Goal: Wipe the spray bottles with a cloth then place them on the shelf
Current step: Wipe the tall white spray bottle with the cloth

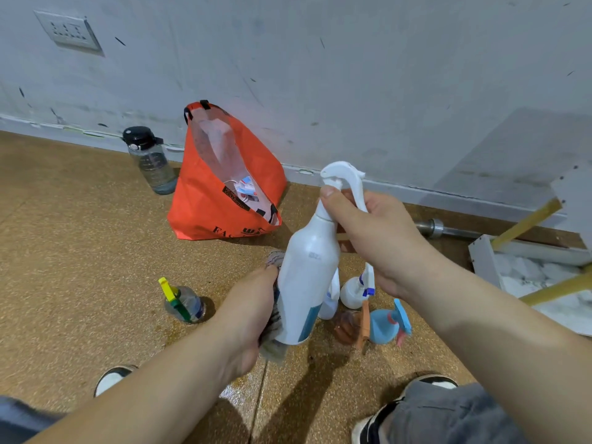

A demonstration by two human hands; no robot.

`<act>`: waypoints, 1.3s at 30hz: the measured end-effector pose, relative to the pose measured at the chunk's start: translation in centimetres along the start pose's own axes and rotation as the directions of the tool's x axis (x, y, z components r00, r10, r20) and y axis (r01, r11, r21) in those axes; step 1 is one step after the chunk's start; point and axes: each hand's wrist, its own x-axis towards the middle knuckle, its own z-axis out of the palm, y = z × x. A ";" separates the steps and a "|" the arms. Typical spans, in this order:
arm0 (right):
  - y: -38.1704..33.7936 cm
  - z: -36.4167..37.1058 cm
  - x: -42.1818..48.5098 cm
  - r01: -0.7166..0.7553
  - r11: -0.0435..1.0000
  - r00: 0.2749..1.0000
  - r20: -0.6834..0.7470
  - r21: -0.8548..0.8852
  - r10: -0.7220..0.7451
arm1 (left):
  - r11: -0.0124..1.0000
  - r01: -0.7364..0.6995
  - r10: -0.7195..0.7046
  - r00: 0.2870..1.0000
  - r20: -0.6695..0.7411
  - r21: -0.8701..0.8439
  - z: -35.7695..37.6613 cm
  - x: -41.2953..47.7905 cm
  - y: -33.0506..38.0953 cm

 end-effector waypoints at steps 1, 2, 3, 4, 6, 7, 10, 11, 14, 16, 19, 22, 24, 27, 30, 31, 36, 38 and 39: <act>0.2 0.2 -0.1 -0.004 1.000 1.000 -0.022 0.016 0.004 | 0.998 -0.063 0.063 0.998 -0.022 -0.006 0.4 -0.4 0.1; 0.5 0.5 -0.2 -0.005 1.000 0.999 -0.044 0.026 0.006 | 0.985 -0.172 0.171 0.985 -0.037 -0.011 0.9 -0.8 0.2; 0.9 0.8 -0.3 -0.005 1.000 0.998 -0.058 0.029 0.006 | 0.950 -0.313 0.313 0.949 -0.047 -0.003 1.5 -1.2 0.5; 1.3 1.1 -0.4 -0.004 1.000 0.998 -0.070 0.020 0.005 | 0.887 -0.460 0.461 0.887 -0.039 0.030 2.0 -1.4 0.5; 1.6 1.7 -0.8 -0.007 1.000 0.994 -0.107 -0.016 0.005 | 0.701 -0.683 0.689 0.723 0.051 0.207 2.6 -1.8 0.1; 1.6 1.9 -0.9 -0.003 1.000 0.991 -0.130 -0.022 0.000 | 0.607 -0.731 0.745 0.660 0.097 0.311 2.6 -1.7 -0.2; 1.6 2.0 -0.9 0.026 0.999 0.986 -0.165 -0.022 -0.030 | 0.487 -0.774 0.802 0.579 0.143 0.404 2.0 -0.5 -1.3; 1.7 2.0 -0.9 0.034 0.998 0.984 -0.173 -0.052 -0.043 | 0.525 -0.768 0.787 0.602 0.133 0.368 1.6 -0.2 -1.5; 1.5 1.9 -1.1 0.080 0.987 0.981 -0.165 -0.139 -0.103 | 0.807 -0.549 0.551 0.833 0.058 0.216 1.2 0.6 -0.2; 1.4 1.8 -1.2 0.118 0.979 0.979 -0.147 -0.167 -0.143 | 0.915 -0.366 0.373 0.928 -0.008 0.167 1.5 0.7 1.1; 1.4 1.9 -1.3 0.130 0.976 0.980 -0.129 -0.173 -0.153 | 0.868 -0.472 0.484 0.874 -0.049 0.152 2.4 -0.7 1.6; 1.4 2.2 -1.5 0.090 0.986 0.989 -0.108 -0.140 -0.106 | 0.666 -0.595 0.630 0.772 0.088 0.450 3.6 -2.5 -0.5; 1.3 2.1 -1.3 0.091 0.986 0.990 -0.094 -0.141 -0.105 | 0.633 -0.594 0.639 0.763 0.099 0.497 3.4 -2.5 -1.2; 1.2 1.6 -1.1 0.112 0.986 0.987 -0.102 -0.125 -0.125 | 0.713 -0.655 0.655 0.750 0.092 0.250 2.0 -0.5 -0.6; 1.1 1.4 -1.0 0.120 0.988 0.981 -0.143 -0.097 -0.133 | 0.783 -0.603 0.605 0.795 0.042 0.149 1.9 0.5 -0.2; 1.0 1.3 -0.9 0.118 0.989 0.978 -0.159 -0.094 -0.132 | 0.741 -0.635 0.642 0.765 0.047 0.221 2.3 0.2 -0.4; 0.8 0.7 0.5 0.047 0.988 0.979 -0.205 0.149 -0.016 | 0.375 -0.710 0.777 0.591 0.215 0.597 2.1 -0.8 -2.1; 0.6 0.3 0.8 -0.009 0.971 0.978 -0.200 0.240 0.058 | 0.388 -0.732 0.805 0.565 0.181 0.560 0.9 0.9 -2.2; 0.4 0.1 0.8 -0.034 0.968 0.973 -0.215 0.248 0.089 | 0.451 -0.724 0.794 0.592 0.135 0.521 0.5 1.3 -2.3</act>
